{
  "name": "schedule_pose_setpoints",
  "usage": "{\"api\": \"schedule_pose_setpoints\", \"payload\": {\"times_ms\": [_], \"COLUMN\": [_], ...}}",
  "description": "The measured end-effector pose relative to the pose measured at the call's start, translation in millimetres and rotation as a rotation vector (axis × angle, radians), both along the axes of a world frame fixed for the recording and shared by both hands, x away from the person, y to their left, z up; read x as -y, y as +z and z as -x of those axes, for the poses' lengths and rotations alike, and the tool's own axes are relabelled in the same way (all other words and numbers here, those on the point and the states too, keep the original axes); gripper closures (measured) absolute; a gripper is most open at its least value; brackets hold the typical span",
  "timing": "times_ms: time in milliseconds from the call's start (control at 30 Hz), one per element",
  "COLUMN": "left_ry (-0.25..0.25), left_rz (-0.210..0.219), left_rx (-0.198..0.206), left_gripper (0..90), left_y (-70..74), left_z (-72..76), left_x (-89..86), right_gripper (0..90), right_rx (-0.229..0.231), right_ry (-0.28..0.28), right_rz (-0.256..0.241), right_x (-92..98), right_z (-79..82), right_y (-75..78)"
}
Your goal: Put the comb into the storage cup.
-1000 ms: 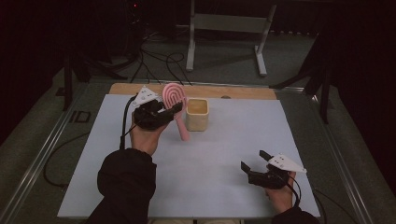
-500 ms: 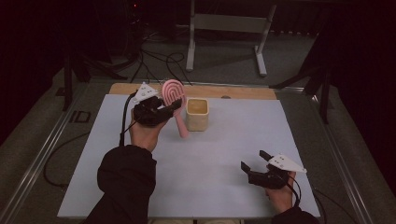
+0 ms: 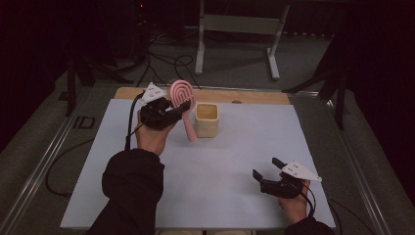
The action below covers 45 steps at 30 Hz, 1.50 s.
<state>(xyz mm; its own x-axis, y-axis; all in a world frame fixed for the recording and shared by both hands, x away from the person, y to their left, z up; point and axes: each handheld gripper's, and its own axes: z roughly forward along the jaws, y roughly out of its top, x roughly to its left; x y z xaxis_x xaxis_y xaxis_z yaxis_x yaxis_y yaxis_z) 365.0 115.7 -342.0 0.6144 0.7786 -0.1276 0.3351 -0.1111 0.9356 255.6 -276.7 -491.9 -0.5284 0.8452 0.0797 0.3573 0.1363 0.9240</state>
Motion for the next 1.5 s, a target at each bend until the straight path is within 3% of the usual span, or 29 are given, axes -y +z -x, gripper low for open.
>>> {"api": "schedule_pose_setpoints", "payload": {"times_ms": [1500], "left_ry": [0.051], "left_rz": [-0.019], "left_rx": [0.022], "left_gripper": [64.5], "left_y": [16.7], "left_z": [-16.8], "left_x": [-1.2], "right_gripper": [9.9], "right_rx": [-0.002], "right_ry": [0.001], "right_rz": [-0.006], "right_x": [0.6], "right_z": [0.0], "right_y": [0.1]}}
